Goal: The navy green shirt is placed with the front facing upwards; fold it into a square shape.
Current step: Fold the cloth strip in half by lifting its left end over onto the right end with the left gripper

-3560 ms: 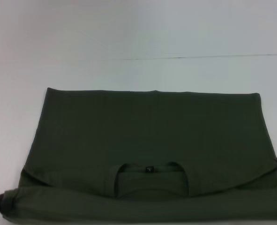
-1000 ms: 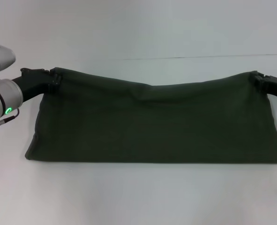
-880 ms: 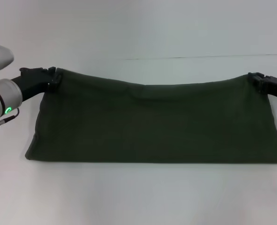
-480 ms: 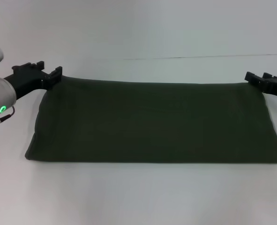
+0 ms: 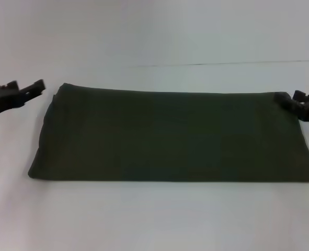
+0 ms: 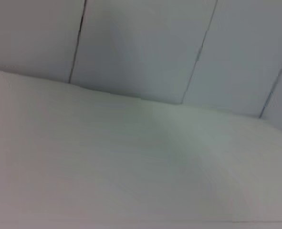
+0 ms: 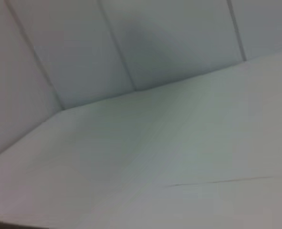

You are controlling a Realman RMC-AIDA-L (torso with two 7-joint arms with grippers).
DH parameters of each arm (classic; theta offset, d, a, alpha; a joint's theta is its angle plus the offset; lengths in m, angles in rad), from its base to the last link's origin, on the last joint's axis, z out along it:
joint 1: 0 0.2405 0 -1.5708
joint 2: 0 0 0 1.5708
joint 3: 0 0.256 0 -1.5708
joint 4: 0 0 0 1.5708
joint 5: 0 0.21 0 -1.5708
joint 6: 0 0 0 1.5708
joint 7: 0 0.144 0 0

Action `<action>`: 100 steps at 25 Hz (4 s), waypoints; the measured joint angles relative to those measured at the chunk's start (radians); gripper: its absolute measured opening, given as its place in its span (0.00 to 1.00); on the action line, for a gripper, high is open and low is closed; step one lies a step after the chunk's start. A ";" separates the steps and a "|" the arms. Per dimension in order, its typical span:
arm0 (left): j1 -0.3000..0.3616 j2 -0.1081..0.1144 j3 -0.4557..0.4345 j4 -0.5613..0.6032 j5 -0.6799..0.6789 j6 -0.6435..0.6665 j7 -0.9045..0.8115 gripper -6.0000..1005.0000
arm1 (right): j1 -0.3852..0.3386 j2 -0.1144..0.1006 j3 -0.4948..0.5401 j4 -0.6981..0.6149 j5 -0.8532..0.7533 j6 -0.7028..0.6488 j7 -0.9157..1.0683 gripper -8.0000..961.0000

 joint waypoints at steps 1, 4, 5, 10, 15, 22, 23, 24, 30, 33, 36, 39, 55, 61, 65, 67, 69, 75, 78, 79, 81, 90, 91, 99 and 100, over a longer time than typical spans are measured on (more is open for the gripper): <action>0.016 0.002 -0.001 0.015 0.000 0.030 -0.016 0.83 | -0.012 0.000 0.000 0.000 0.011 -0.025 -0.015 0.77; 0.098 0.004 -0.003 0.102 0.014 0.182 -0.090 0.84 | -0.041 0.001 -0.002 0.000 0.046 -0.063 -0.032 0.78; 0.119 0.003 -0.004 0.126 0.026 0.218 -0.103 0.84 | -0.050 0.002 -0.002 0.000 0.054 -0.071 -0.033 0.78; 0.189 -0.001 -0.008 0.207 0.146 0.381 -0.131 0.84 | -0.071 0.002 0.001 0.000 0.072 -0.104 -0.034 0.78; 0.195 -0.012 -0.001 0.207 0.226 0.398 -0.133 0.84 | -0.070 0.002 -0.004 0.003 0.072 -0.135 -0.046 0.78; 0.190 -0.028 0.059 0.197 0.278 0.312 -0.167 0.83 | -0.064 0.002 -0.006 0.009 0.072 -0.141 -0.054 0.78; 0.190 -0.028 0.071 0.193 0.284 0.296 -0.176 0.82 | -0.064 0.002 -0.006 0.009 0.072 -0.142 -0.054 0.78; 0.189 -0.028 0.084 0.187 0.288 0.282 -0.183 0.82 | -0.064 0.002 -0.007 0.010 0.072 -0.142 -0.054 0.78; 0.185 -0.030 0.111 0.160 0.302 0.242 -0.187 0.79 | -0.072 0.002 -0.007 0.012 0.072 -0.150 -0.055 0.77; 0.183 -0.030 0.111 0.158 0.302 0.242 -0.187 0.78 | -0.073 0.002 -0.007 0.012 0.072 -0.151 -0.055 0.77; 0.182 -0.030 0.116 0.157 0.303 0.244 -0.176 0.76 | -0.074 0.002 -0.004 0.014 0.072 -0.151 -0.054 0.77; 0.182 -0.030 0.132 0.156 0.306 0.248 -0.165 0.75 | -0.075 0.002 -0.002 0.014 0.072 -0.151 -0.054 0.77; 0.172 -0.030 0.137 0.156 0.301 0.249 -0.163 0.30 | -0.078 0.002 0.001 0.014 0.072 -0.148 -0.053 0.77; 0.171 -0.030 0.137 0.159 0.302 0.292 -0.161 0.07 | -0.102 -0.002 -0.004 0.001 0.068 -0.150 -0.048 0.77; 0.188 -0.030 0.128 0.167 0.306 0.403 -0.129 0.01 | -0.150 -0.018 -0.006 -0.002 0.063 -0.152 -0.050 0.77; 0.196 -0.030 0.125 0.172 0.305 0.432 -0.123 0.01 | -0.175 -0.028 -0.007 -0.007 0.056 -0.155 -0.049 0.77; 0.203 -0.031 0.119 0.177 0.302 0.449 -0.122 0.02 | -0.205 -0.036 -0.008 -0.021 0.036 -0.161 -0.049 0.77; 0.206 -0.031 0.087 0.175 0.299 0.454 -0.110 0.02 | -0.252 -0.031 -0.010 -0.044 -0.014 -0.161 -0.048 0.77; 0.201 -0.032 0.086 0.173 0.291 0.454 -0.110 0.02 | -0.250 -0.022 -0.011 -0.045 -0.038 -0.156 -0.048 0.77; 0.198 -0.031 0.086 0.173 0.288 0.455 -0.110 0.02 | -0.247 -0.018 -0.010 -0.045 -0.045 -0.151 -0.048 0.77; 0.195 -0.031 0.087 0.173 0.286 0.454 -0.110 0.02 | -0.240 -0.010 -0.010 -0.045 -0.055 -0.139 -0.048 0.76; 0.190 -0.029 0.090 0.176 0.286 0.451 -0.110 0.03 | -0.212 0.000 -0.011 -0.033 -0.104 -0.108 -0.042 0.73; 0.190 -0.028 0.090 0.176 0.286 0.451 -0.110 0.03 | -0.210 0.000 -0.011 -0.032 -0.110 -0.105 -0.039 0.73; 0.188 -0.028 0.093 0.175 0.286 0.455 -0.110 0.04 | -0.207 0.000 -0.012 -0.036 -0.121 -0.099 -0.033 0.60; 0.188 -0.028 0.093 0.175 0.286 0.455 -0.109 0.04 | -0.207 0.000 -0.011 -0.036 -0.122 -0.099 -0.034 0.55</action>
